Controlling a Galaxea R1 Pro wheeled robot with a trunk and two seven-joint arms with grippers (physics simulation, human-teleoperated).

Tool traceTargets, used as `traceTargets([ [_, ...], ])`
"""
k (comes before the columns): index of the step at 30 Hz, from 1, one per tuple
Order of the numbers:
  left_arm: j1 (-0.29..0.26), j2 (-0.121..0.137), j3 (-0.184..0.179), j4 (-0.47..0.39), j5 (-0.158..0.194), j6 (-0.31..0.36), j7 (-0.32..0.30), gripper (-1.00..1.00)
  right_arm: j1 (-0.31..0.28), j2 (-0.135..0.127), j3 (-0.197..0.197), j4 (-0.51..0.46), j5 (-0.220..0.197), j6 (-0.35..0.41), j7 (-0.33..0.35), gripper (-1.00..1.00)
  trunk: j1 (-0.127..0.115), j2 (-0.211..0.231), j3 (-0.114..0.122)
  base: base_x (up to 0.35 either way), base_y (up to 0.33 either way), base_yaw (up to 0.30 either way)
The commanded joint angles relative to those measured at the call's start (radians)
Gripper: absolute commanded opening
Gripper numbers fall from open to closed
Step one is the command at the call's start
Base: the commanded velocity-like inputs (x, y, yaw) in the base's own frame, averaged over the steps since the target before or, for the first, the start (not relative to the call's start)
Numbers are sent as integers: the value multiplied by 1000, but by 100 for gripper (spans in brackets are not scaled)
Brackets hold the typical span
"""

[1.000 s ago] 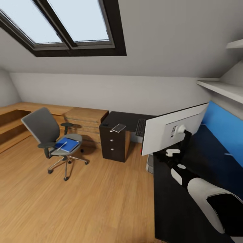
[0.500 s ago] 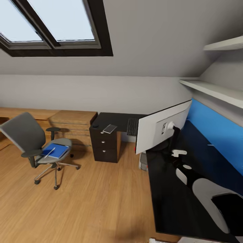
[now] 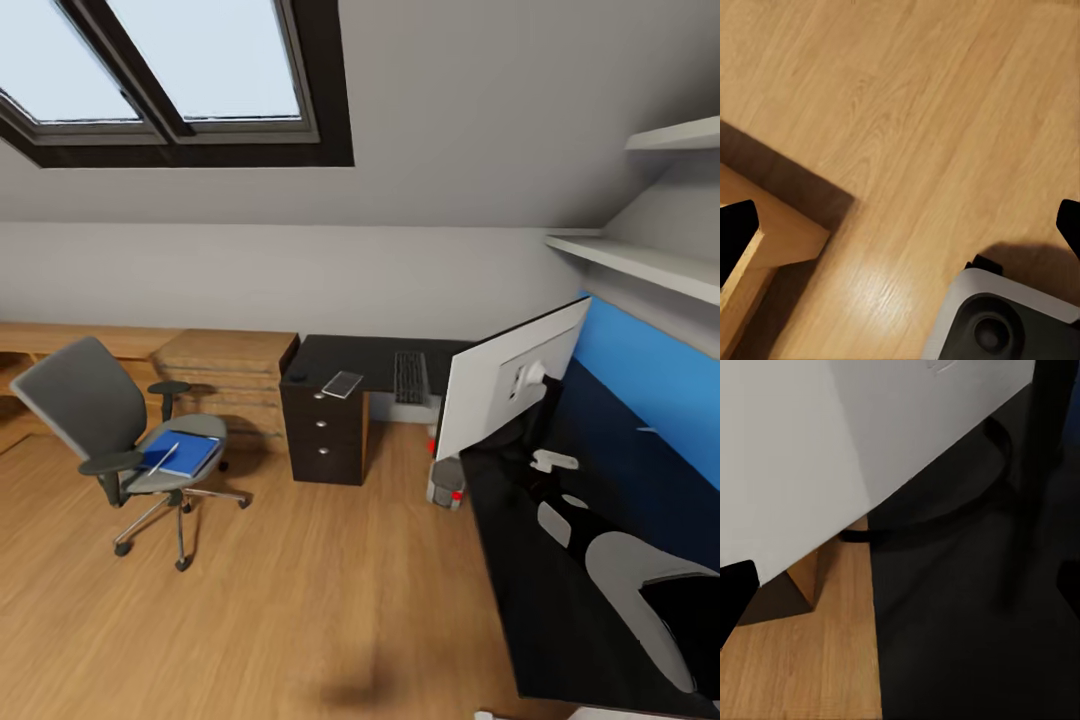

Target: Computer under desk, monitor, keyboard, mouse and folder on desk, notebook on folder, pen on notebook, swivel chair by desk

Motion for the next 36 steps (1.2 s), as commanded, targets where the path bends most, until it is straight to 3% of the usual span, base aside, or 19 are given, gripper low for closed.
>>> traceTargets([
  [1,0,1,-9,-2,6,-1,6,100,-1,0,7,2,-11,-4,2,100,1,-2,-2,207,274,-1],
  [8,0,1,-9,-2,6,-1,-4,100,-1,-7,6,4,-13,-17,-36,100,1,-2,-2,197,277,0],
  [9,0,0,-9,-3,5,-2,-5,100,0,-31,7,71,-13,-156,-41,100,1,-2,-2,252,-36,0],
  [12,0,0,-9,-3,5,-2,-5,100,1,-37,7,92,-13,-199,-73,100,1,-2,-2,257,-77,0],
  [15,1,-1,-9,-3,5,-2,-5,100,3,-42,7,99,-13,-182,-169,100,1,-2,-2,135,-62,0],
  [20,0,-2,-9,-2,5,-3,-5,100,5,-61,6,101,-14,-133,-259,100,1,-2,-2,40,-18,0],
  [27,0,-3,-10,-3,5,-4,-5,100,5,-109,1,102,-17,-121,-280,100,1,-2,-2,22,-2,0],
  [36,1,-2,-10,-3,5,-4,-5,100,5,-114,-3,101,-17,-121,-281,100,1,-2,-2,274,53,0],
])
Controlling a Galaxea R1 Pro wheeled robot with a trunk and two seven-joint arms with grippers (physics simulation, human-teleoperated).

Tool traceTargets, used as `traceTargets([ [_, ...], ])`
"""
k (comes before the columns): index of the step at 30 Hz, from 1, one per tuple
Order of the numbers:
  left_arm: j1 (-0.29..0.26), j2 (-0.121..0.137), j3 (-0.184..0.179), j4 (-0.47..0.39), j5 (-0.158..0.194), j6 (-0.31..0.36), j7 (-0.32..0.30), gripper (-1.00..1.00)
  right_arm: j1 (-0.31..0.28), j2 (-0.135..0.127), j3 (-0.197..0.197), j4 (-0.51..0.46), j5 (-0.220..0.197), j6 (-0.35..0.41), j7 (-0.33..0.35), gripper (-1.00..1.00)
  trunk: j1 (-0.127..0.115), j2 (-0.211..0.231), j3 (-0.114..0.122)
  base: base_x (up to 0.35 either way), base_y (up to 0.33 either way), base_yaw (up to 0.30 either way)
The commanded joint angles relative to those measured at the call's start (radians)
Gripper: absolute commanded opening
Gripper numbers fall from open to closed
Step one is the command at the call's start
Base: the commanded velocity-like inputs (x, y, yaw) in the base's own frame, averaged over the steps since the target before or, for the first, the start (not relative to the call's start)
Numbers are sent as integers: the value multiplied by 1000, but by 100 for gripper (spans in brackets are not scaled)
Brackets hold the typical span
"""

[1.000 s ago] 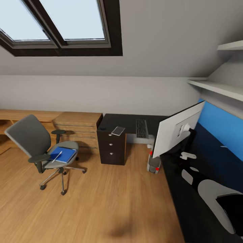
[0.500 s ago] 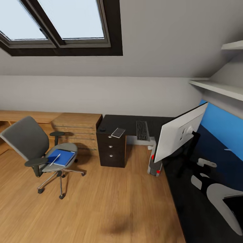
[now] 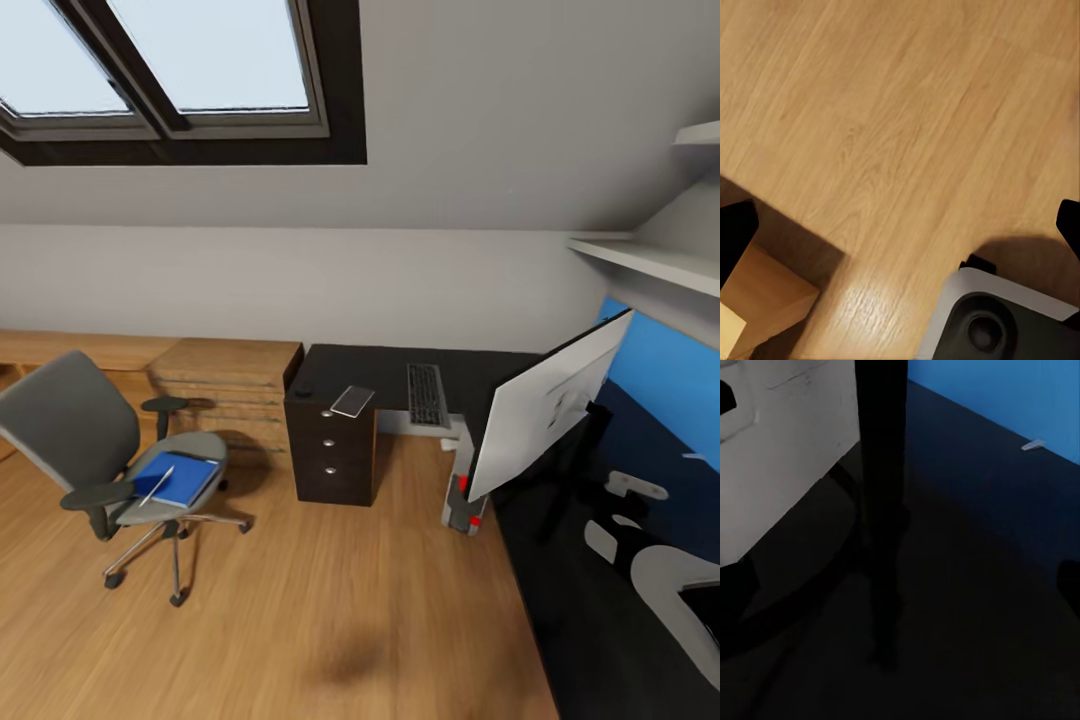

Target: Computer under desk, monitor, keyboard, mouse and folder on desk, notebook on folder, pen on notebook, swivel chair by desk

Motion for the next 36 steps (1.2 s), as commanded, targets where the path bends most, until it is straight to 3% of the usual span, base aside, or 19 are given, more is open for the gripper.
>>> traceTargets([
  [1,0,1,-8,-2,6,-1,8,100,-1,1,1,1,-6,-3,-3,100,1,-2,-2,215,35,0],
  [8,-1,-1,-9,-2,5,-2,8,100,-1,-3,-31,0,-6,-2,-3,100,1,-2,-2,162,10,0],
  [16,0,-16,-9,-132,17,6,8,100,-1,-8,-33,0,-6,-1,-7,100,20,-37,-18,4,0,0],
  [18,-1,-24,1,-354,38,295,9,100,-1,-8,-33,-1,-6,18,-44,100,28,-51,-24,0,0,0],
  [19,-1,-24,7,-401,45,369,10,100,-2,-8,-33,-2,-6,28,-50,100,32,-58,-27,0,0,0],
  [21,-1,-27,72,-655,101,683,12,100,-2,-7,-34,-31,-6,100,-67,100,39,-72,-33,0,0,0],
  [23,-1,-29,103,-807,139,828,13,100,-2,-8,-34,-47,-6,142,-75,100,47,-86,-39,0,0,0],
  [28,-1,-52,130,-1062,220,965,17,100,-3,-6,-34,-62,-6,183,-85,100,66,-121,-55,0,0,0],
  [32,-1,-60,135,-1117,237,983,18,100,-3,-6,-42,-65,-6,178,-85,100,82,-149,-68,0,0,0],
  [36,-1,-61,138,-1098,242,988,21,100,-3,-5,-57,-65,-6,165,-84,100,97,-177,-80,0,0,0],
])
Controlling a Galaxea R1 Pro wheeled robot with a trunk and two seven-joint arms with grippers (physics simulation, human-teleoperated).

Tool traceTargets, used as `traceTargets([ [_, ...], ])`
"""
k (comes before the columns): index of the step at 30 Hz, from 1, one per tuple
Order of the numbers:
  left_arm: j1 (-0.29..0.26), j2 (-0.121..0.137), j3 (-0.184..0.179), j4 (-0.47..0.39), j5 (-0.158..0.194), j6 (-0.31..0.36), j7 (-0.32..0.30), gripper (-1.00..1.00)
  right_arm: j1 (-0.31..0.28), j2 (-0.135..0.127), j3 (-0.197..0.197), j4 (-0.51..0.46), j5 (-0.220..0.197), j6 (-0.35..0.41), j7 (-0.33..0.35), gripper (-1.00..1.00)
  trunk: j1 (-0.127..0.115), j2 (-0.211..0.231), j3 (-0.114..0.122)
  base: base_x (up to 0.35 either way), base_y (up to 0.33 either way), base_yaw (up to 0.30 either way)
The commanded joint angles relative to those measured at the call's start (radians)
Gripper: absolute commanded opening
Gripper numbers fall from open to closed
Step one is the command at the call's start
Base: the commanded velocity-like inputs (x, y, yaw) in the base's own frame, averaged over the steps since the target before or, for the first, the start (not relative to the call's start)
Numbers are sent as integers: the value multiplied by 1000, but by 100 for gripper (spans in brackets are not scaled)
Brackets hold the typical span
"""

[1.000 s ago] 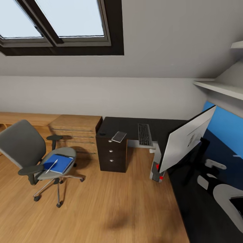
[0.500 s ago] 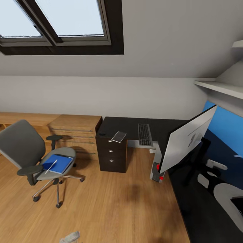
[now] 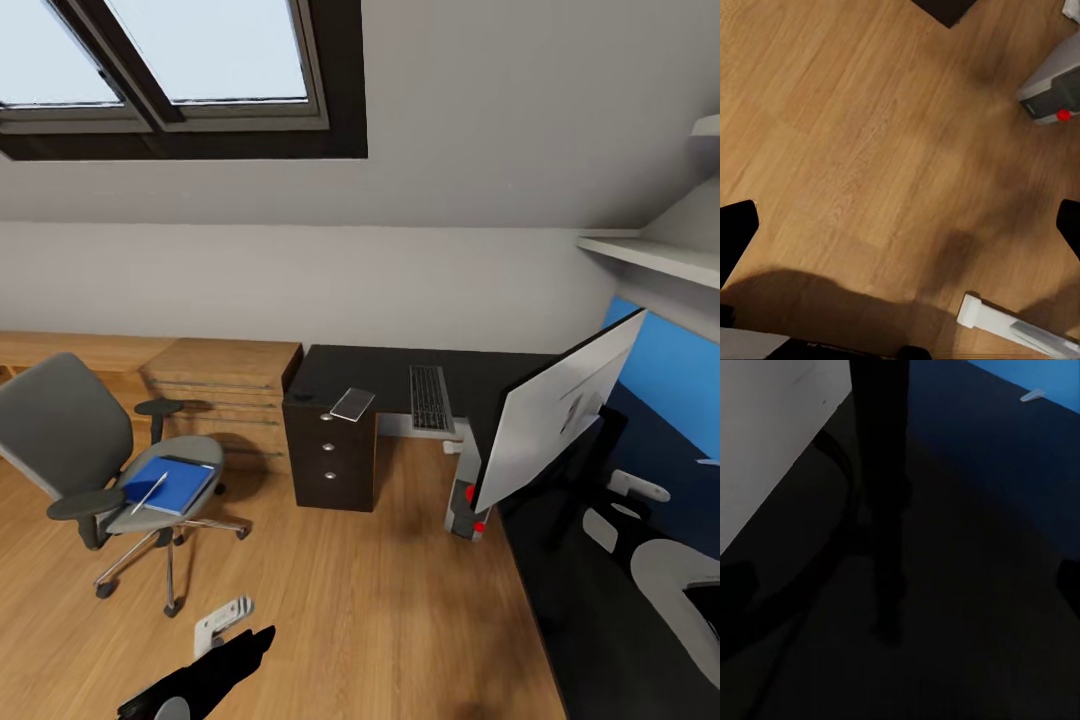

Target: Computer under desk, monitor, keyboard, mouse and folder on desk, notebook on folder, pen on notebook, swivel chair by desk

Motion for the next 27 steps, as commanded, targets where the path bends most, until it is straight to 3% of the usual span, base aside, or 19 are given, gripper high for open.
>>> traceTargets([
  [1,0,4,5,13,8,0,11,100,0,-1,5,0,-9,-4,-3,100,4,-9,-5,0,0,0],
  [27,0,2,30,20,2,-1,9,100,0,1,4,0,-9,-21,0,100,104,-191,-76,0,0,0],
])
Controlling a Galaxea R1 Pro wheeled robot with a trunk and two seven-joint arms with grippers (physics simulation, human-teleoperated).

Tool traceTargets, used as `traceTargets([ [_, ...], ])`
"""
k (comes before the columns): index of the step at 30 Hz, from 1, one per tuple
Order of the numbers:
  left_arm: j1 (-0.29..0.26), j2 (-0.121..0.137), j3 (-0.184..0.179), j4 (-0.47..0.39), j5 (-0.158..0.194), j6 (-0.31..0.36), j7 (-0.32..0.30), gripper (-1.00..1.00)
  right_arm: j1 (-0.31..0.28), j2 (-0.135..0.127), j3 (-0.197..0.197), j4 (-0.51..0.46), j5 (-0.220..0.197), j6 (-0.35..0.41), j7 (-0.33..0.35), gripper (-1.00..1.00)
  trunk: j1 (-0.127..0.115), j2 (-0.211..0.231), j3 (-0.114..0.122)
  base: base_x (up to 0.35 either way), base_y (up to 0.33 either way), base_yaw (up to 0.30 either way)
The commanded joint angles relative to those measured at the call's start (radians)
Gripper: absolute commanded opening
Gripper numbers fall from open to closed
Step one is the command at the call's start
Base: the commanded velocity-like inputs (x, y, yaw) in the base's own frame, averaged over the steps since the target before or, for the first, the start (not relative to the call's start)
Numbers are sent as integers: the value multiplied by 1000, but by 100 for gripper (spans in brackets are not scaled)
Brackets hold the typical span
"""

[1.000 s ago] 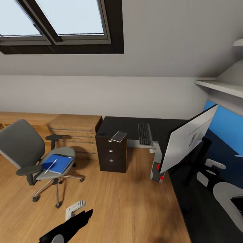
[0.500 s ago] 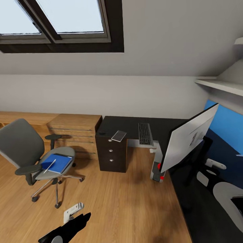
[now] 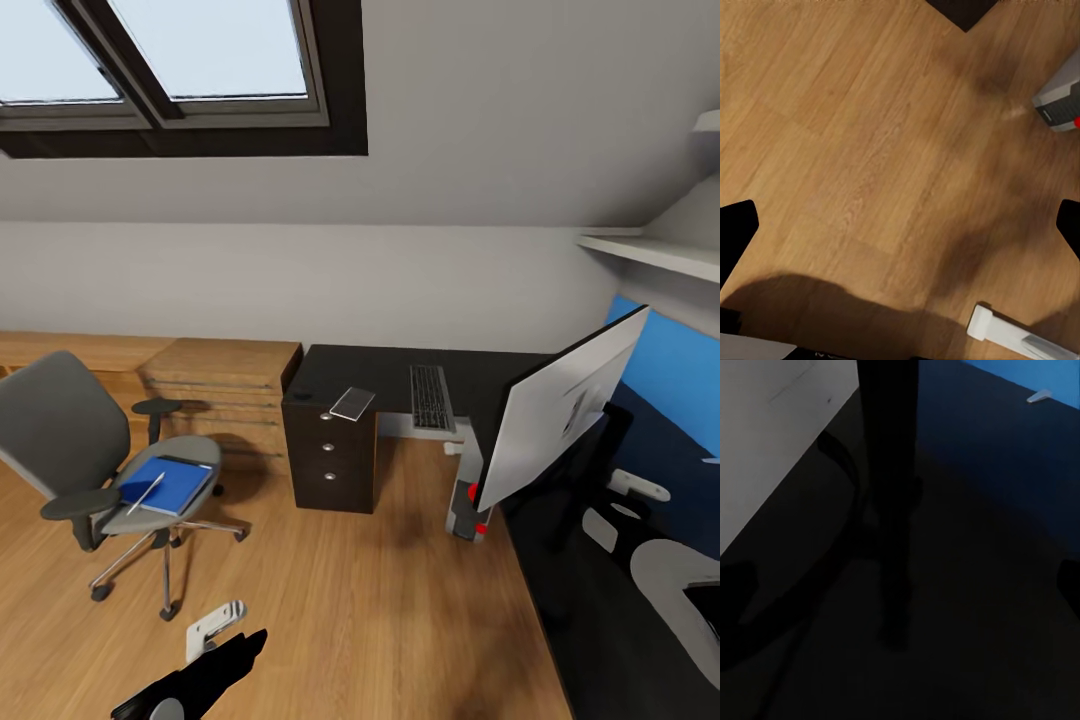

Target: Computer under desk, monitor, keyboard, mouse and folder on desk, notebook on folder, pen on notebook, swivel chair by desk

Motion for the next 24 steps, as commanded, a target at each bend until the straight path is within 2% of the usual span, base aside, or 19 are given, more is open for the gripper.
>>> traceTargets([
  [1,0,1,-2,-2,11,1,10,100,-1,0,8,0,-8,-4,-3,100,4,-8,-4,0,0,0],
  [10,0,2,1,-2,11,0,10,100,-1,-1,7,0,-8,-12,-4,100,39,-71,-32,0,0,0],
  [18,0,2,18,-2,12,0,9,100,-1,-2,9,0,-8,-14,-3,100,69,-127,-57,0,0,-3],
  [24,0,2,18,-1,13,1,8,100,-1,-1,9,0,-8,-14,-3,100,92,-169,-75,0,0,-110],
])
